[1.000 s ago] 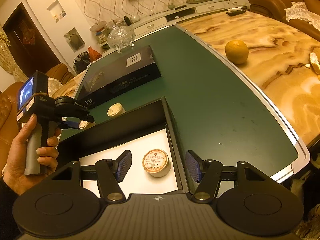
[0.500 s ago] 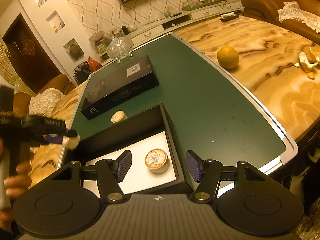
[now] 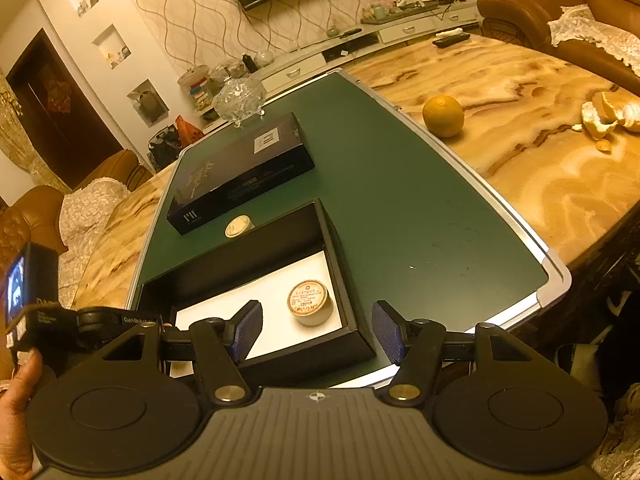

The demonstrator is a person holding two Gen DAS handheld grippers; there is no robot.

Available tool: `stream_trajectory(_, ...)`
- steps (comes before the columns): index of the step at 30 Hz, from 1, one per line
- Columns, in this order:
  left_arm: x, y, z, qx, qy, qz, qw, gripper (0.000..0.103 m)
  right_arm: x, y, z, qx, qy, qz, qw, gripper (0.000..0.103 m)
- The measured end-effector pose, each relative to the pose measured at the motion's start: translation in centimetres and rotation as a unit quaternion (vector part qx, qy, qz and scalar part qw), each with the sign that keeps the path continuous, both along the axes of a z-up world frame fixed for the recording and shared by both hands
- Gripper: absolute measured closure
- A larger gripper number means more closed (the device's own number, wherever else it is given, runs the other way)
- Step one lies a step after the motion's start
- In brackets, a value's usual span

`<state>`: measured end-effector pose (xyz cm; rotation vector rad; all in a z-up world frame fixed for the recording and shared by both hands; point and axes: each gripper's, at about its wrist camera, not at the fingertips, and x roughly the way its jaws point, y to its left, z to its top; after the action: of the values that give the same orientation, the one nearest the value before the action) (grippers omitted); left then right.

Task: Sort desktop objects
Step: 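Carry the tin into the black tray and open the left gripper, then close the right gripper around the last round tin on the table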

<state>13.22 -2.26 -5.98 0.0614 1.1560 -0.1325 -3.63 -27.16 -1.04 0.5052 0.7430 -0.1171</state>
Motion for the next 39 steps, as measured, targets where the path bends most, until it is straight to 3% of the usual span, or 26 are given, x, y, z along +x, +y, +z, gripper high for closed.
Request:
stream_trajectory(20,-0.3,-0.5,-0.7,0.008,0.004,-0.007,0.9999,0.062,0.7,1.0,-0.6,-0.006,0.013,0.008,1.0,0.039)
stream_trajectory(26,-0.4,-0.5,-0.6,0.001,0.004,-0.011,0.9999,0.056,0.8,1.3,-0.3,-0.012,0.013,0.01,1.0,0.038)
stream_trajectory(32,-0.8,0.1,0.5,-0.026,-0.006,-0.012,0.9996,0.044,1.3,1.7,0.2,-0.022,0.013,0.013,1.0,0.035)
stream_trajectory(34,-1.2,0.4,1.2,-0.04,-0.013,-0.012,0.9991,0.028,1.7,2.0,0.5,-0.028,0.012,0.017,0.999,0.035)
stream_trajectory(39,-2.8,2.1,4.0,-0.078,-0.05,0.003,0.9957,0.017,4.0,3.0,1.8,-0.051,0.003,0.045,0.998,0.031)
